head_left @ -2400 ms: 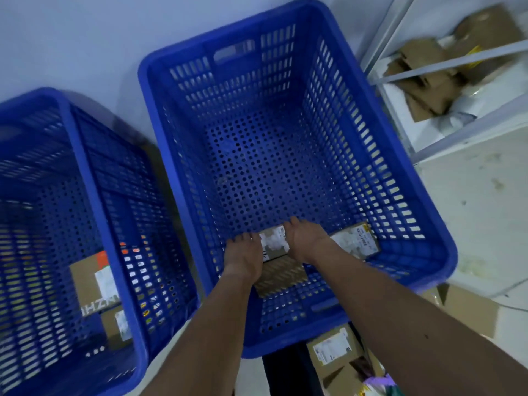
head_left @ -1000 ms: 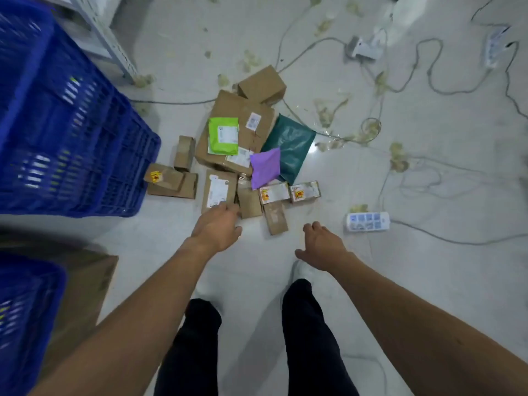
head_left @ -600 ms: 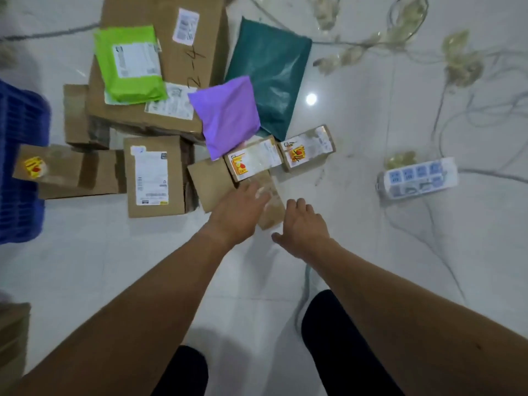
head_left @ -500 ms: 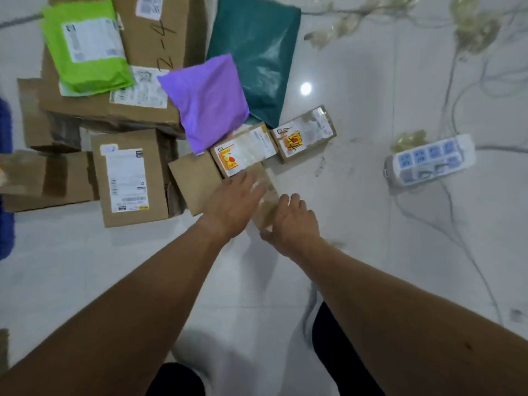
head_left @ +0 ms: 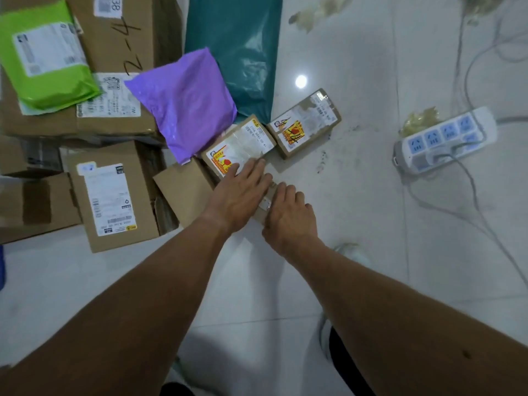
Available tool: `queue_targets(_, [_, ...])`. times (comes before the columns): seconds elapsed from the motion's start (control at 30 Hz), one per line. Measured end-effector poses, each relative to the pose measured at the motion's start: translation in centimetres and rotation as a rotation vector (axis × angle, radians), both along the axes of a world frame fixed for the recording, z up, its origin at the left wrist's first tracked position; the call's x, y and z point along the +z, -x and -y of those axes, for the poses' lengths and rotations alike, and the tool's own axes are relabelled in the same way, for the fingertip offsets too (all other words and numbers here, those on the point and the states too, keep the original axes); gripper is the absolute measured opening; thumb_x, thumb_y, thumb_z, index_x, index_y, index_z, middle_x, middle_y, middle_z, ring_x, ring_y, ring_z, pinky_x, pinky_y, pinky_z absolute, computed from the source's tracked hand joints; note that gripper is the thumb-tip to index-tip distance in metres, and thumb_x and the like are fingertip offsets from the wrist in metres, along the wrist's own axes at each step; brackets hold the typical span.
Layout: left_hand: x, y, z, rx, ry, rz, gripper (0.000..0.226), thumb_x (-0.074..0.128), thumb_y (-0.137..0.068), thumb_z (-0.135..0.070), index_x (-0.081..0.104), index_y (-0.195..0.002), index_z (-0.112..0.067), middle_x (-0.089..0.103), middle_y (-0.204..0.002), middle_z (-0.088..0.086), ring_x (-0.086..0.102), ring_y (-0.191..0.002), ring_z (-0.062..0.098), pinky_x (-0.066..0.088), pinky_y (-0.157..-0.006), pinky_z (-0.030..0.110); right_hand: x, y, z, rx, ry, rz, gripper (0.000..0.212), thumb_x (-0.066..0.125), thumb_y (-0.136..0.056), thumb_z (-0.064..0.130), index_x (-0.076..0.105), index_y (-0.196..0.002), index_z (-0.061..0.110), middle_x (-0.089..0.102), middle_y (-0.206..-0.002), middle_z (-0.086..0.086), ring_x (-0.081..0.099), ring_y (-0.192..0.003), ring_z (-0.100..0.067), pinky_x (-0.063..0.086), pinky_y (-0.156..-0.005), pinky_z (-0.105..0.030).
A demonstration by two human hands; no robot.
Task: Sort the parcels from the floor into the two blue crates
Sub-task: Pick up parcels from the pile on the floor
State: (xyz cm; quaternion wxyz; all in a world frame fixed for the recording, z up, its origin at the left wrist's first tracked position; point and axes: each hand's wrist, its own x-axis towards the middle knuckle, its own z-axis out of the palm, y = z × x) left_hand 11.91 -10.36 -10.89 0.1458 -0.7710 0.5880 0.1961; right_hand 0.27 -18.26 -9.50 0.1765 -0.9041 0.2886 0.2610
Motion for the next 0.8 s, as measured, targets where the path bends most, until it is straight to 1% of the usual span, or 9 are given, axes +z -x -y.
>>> queue_targets(0.1, [3.8,0.1,-0.1,0.013,0.008,-0.072,0.076,0.073,-0.076,-0.032,0.038,-0.141,-0.012,0.042,-0.145,0.013,0.037,-0.137,0.031,0.031,-0.115,0.045,4.3,0.4,1.5,0.121,-0.006,-0.008,0.088,0.068,-0.077,0.03,0.02,-0.147,0.006,0.039,-0.129,-0.009,0.043,-0.112,-0.026,0.041,-0.088,-0.036])
queue_targets(0.17, [7.9,-0.4,-0.2,0.077,0.042,-0.116,0.073,0.074,-0.066,-0.036,0.046,-0.129,-0.013,0.053,-0.125,0.009,0.05,-0.115,0.027,0.041,-0.101,0.04,8.2,0.1,2.8,0.21,-0.005,0.006,0.087,0.068,-0.074,0.027,0.022,-0.146,0.008,0.04,-0.129,-0.008,0.043,-0.112,-0.027,0.041,-0.087,-0.037])
queue_targets(0.27, [15.9,-1.5,-0.2,0.163,0.085,-0.148,0.07,0.075,-0.059,-0.042,0.051,-0.118,-0.012,0.055,-0.108,0.007,0.055,-0.094,0.026,0.046,-0.079,0.039,15.7,-1.6,5.3,0.34,-0.017,0.05,0.083,0.069,-0.071,0.023,0.028,-0.142,0.01,0.04,-0.131,-0.009,0.043,-0.115,-0.028,0.043,-0.085,-0.04])
queue_targets(0.37, [26.2,-2.6,-0.8,0.272,0.093,-0.127,0.077,0.076,-0.063,-0.052,0.05,-0.122,-0.011,0.054,-0.11,0.007,0.055,-0.096,0.026,0.05,-0.079,0.04,25.4,-4.2,7.3,0.5,-0.028,0.098,0.082,0.071,-0.071,0.024,0.032,-0.142,0.009,0.041,-0.134,-0.01,0.043,-0.12,-0.028,0.046,-0.086,-0.038])
queue_targets(0.5, [38.5,-3.7,-3.2,0.432,0.176,-0.15,0.085,0.081,-0.062,-0.049,0.048,-0.129,-0.008,0.053,-0.117,0.009,0.055,-0.104,0.028,0.052,-0.085,0.04,37.4,-7.2,7.4,0.604,-0.055,0.14,0.076,0.071,-0.069,0.028,0.04,-0.137,0.01,0.045,-0.127,-0.009,0.047,-0.114,-0.027,0.043,-0.081,-0.035])
queue_targets(0.57, [45.0,-3.9,-5.2,0.517,0.215,-0.139,0.082,0.08,-0.063,-0.048,0.049,-0.128,-0.008,0.051,-0.117,0.008,0.054,-0.106,0.027,0.052,-0.086,0.039,44.1,-8.6,6.4,0.684,-0.059,0.161,0.079,0.073,-0.07,0.037,0.04,-0.136,0.01,0.045,-0.125,-0.009,0.048,-0.111,-0.028,0.044,-0.086,-0.039])
queue_targets(0.63, [51.3,-3.8,-7.1,0.617,0.215,-0.104,0.083,0.074,-0.065,-0.058,0.048,-0.128,-0.011,0.049,-0.121,0.006,0.052,-0.108,0.025,0.05,-0.085,0.037,50.4,-9.8,4.6,0.77,-0.055,0.201,0.083,0.072,-0.072,0.048,0.039,-0.137,0.009,0.044,-0.126,-0.009,0.048,-0.111,-0.029,0.045,-0.09,-0.042])
queue_targets(0.7, [56.7,-3.1,-9.3,0.736,0.209,-0.052,0.087,0.072,-0.063,-0.065,0.046,-0.128,-0.014,0.047,-0.122,0.005,0.051,-0.107,0.024,0.05,-0.084,0.038,55.8,-10.7,2.1,0.849,-0.036,0.24,0.085,0.073,-0.074,0.045,0.035,-0.14,0.009,0.042,-0.129,-0.009,0.048,-0.115,-0.029,0.045,-0.092,-0.042])
queue_targets(0.8, [62.8,-2.1,-14.0,0.929,0.26,0.005,0.084,0.078,-0.061,-0.056,0.045,-0.127,-0.016,0.046,-0.12,0.004,0.053,-0.106,0.027,0.048,-0.087,0.041,61.8,-12.5,-2.6,0.948,-0.026,0.317,0.085,0.076,-0.073,0.038,0.031,-0.141,0.014,0.04,-0.128,-0.006,0.046,-0.116,-0.025,0.046,-0.092,-0.04])
